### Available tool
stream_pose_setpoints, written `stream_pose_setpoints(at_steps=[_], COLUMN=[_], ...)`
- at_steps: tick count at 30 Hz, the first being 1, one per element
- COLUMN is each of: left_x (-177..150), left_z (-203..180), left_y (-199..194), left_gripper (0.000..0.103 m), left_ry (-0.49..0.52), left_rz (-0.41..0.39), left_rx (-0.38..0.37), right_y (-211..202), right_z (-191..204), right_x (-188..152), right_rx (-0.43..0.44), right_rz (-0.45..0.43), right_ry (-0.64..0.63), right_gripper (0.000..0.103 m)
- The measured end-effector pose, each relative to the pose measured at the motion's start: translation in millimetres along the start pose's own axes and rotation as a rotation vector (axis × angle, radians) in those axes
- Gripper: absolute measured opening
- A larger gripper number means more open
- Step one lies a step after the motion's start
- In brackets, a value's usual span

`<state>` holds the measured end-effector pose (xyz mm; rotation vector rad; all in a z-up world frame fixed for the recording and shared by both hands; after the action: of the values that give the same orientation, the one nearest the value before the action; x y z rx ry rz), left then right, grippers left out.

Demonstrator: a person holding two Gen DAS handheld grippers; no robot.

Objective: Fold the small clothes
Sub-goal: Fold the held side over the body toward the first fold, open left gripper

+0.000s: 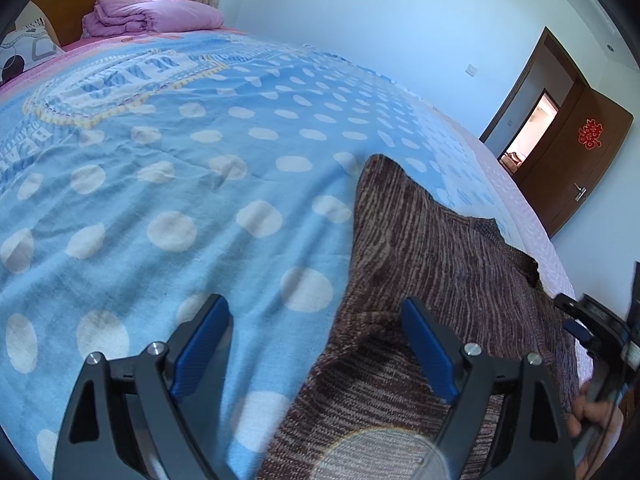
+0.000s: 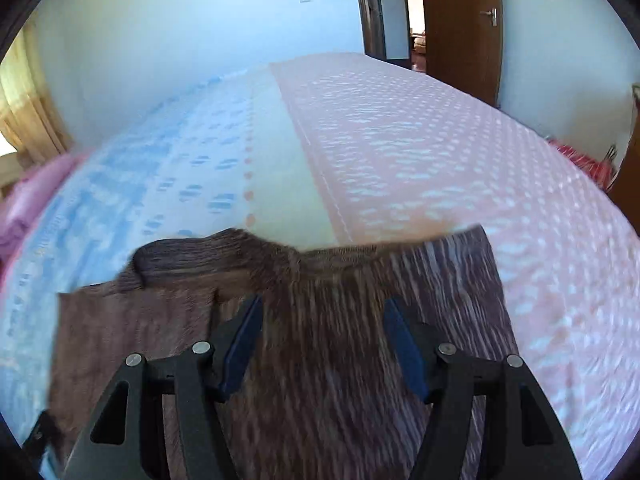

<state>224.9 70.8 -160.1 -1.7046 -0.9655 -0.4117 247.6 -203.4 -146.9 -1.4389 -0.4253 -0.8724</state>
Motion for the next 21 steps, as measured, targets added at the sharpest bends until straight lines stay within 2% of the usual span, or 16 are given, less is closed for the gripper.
stream_pose_setpoints(at_steps=[4, 8, 9, 11, 13, 14, 15, 19, 20, 21], left_x=[0, -1, 0, 4, 6, 5, 5, 4, 3, 4], left_z=[0, -2, 0, 10, 22, 30, 37, 36, 33, 29], left_y=[0, 2, 2, -1, -4, -5, -5, -8, -10, -14], left_gripper=[0.091, 0.09, 0.082, 0.065, 0.051, 0.029, 0.021, 0.021, 0.026, 0.041], left_ry=[-0.001, 0.025, 0.026, -0.011, -0.072, -0.086, -0.097, -0.059, -0.04, -0.028], left_rz=[0.002, 0.013, 0.014, -0.002, -0.012, -0.005, 0.002, 0.02, 0.027, 0.027], left_rx=[-0.001, 0.034, 0.052, 0.081, 0.066, 0.096, 0.116, 0.127, 0.133, 0.121], right_y=[-35, -35, -30, -31, -39, -44, -54, -79, -83, -88], right_z=[39, 73, 77, 80, 81, 80, 73, 49, 42, 37], right_x=[-29, -68, -78, -81, -82, -82, -82, -76, -73, -71], right_rx=[0.13, 0.149, 0.145, 0.125, 0.173, 0.198, 0.203, 0.132, 0.13, 0.131], right_rz=[0.003, 0.067, 0.095, 0.064, 0.087, 0.096, 0.092, 0.019, 0.006, -0.005], right_ry=[-0.088, -0.177, -0.177, -0.188, -0.158, -0.135, -0.12, -0.11, -0.101, -0.088], right_gripper=[0.064, 0.062, 0.061, 0.055, 0.053, 0.053, 0.053, 0.052, 0.048, 0.044])
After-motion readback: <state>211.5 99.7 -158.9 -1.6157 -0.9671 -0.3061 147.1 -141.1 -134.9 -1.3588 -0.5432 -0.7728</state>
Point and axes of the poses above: each gripper's, at about its wrist camera, not at the fingertips, and y roughly the way its jaws point, z to its left, x to its top, the point moved 9 cm from there along y, roughly the way its jaws point, and after that the axes turned 5 degrees about -z, right-handed, at the moved point
